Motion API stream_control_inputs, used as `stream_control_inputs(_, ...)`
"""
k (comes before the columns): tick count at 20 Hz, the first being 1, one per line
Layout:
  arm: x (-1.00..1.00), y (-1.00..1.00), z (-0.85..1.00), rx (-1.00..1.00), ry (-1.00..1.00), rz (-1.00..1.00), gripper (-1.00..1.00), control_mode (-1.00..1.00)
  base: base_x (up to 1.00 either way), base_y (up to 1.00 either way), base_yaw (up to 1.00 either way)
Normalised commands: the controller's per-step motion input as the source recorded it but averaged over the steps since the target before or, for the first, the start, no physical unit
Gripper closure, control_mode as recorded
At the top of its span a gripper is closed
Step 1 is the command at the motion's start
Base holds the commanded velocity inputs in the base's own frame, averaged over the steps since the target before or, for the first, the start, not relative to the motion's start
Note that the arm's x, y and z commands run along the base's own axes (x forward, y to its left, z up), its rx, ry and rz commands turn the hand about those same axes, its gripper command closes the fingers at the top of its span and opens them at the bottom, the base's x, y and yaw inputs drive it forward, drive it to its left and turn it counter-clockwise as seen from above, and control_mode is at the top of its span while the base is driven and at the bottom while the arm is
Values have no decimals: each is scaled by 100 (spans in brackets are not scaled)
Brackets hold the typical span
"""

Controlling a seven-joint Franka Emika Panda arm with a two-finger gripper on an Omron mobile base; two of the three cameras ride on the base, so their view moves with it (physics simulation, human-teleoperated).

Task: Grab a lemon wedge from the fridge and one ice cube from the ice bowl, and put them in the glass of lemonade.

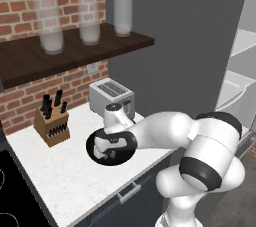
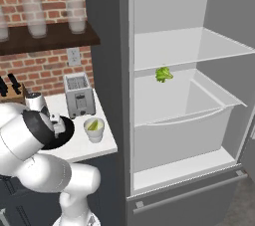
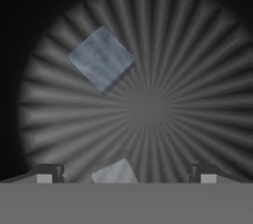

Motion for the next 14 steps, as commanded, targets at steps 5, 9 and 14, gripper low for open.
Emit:
stream_control_inputs(5,-2,0,0,0,-7,0,-100,-100,0,0,0)
stream_control_inputs(9,-10,0,-4,0,-3,0,-100,-100,0,0,0)
stream_control_inputs(14,0,-9,-9,0,0,1,-100,-100,0,0,0)
